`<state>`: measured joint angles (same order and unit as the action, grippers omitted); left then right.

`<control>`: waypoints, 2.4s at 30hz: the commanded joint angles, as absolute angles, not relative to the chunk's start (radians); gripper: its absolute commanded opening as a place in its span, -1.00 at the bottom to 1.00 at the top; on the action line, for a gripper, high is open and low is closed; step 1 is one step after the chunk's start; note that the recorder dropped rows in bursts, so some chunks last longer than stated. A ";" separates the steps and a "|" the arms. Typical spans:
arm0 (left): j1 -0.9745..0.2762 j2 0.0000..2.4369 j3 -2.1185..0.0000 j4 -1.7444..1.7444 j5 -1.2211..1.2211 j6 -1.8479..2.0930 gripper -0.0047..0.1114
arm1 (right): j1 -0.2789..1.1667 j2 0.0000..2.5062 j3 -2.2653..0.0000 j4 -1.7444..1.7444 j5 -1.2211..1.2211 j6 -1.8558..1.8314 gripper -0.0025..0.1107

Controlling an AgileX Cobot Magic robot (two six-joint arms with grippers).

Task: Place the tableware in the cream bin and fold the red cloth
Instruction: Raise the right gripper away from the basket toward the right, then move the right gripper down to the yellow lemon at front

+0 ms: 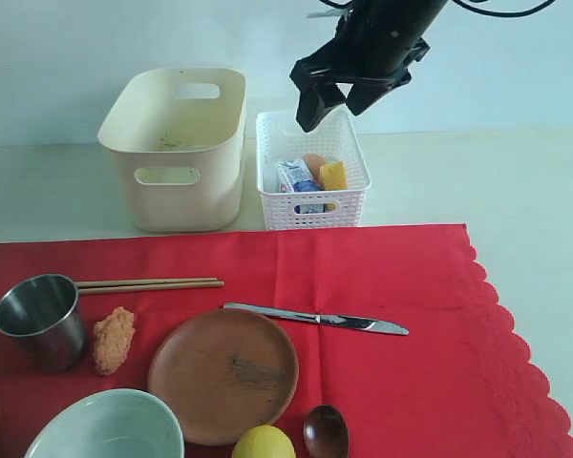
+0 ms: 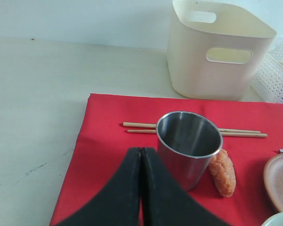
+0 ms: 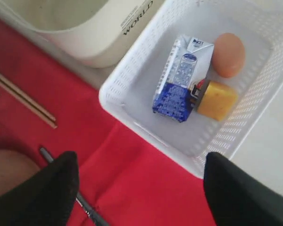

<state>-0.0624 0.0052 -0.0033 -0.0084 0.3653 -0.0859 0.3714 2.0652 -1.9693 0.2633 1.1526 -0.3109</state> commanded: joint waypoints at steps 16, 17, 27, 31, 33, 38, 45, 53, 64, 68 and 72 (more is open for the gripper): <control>-0.059 0.000 0.000 -0.010 0.357 -0.084 -0.92 | 0.431 1.818 -1.734 0.278 1.189 -0.274 0.26; -0.059 0.000 0.000 -0.010 0.357 -0.084 -0.92 | 0.431 1.799 -1.711 0.278 1.184 -0.274 0.26; -0.059 0.000 0.000 -0.010 0.357 -0.084 -0.92 | 0.431 1.603 -1.506 0.278 1.099 -0.259 0.26; -0.059 0.000 0.000 -0.010 0.357 -0.084 -0.92 | 0.431 1.537 -1.428 0.278 1.068 -0.259 0.26; -0.059 0.000 0.000 -0.010 0.357 -0.084 -0.92 | 0.436 1.505 -1.385 0.275 1.050 -0.259 0.26; -0.059 0.000 0.000 -0.010 0.357 -0.084 -0.92 | 0.509 1.442 -1.295 0.256 1.015 -0.259 0.26; -0.059 0.000 0.000 -0.010 0.357 -0.084 -0.92 | 0.645 1.427 -1.195 0.226 1.006 -0.215 0.26; -0.059 0.000 0.000 -0.010 0.357 -0.084 -0.92 | 0.801 1.429 -1.093 0.115 0.967 -0.073 0.26; -0.059 0.000 0.000 -0.010 0.357 -0.084 -0.92 | 0.965 1.488 -1.033 0.069 0.916 0.087 0.26; -0.059 0.000 0.000 -0.010 0.357 -0.084 -0.92 | 1.010 1.557 -1.033 0.059 0.914 0.149 0.26; -0.059 0.000 0.000 -0.010 0.357 -0.084 -0.92 | 1.042 1.640 -1.033 0.017 0.909 0.212 0.26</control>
<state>-0.0624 0.0052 -0.0033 -0.0084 0.3653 -0.0859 1.0237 1.5965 -1.0406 0.0499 0.9251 0.1708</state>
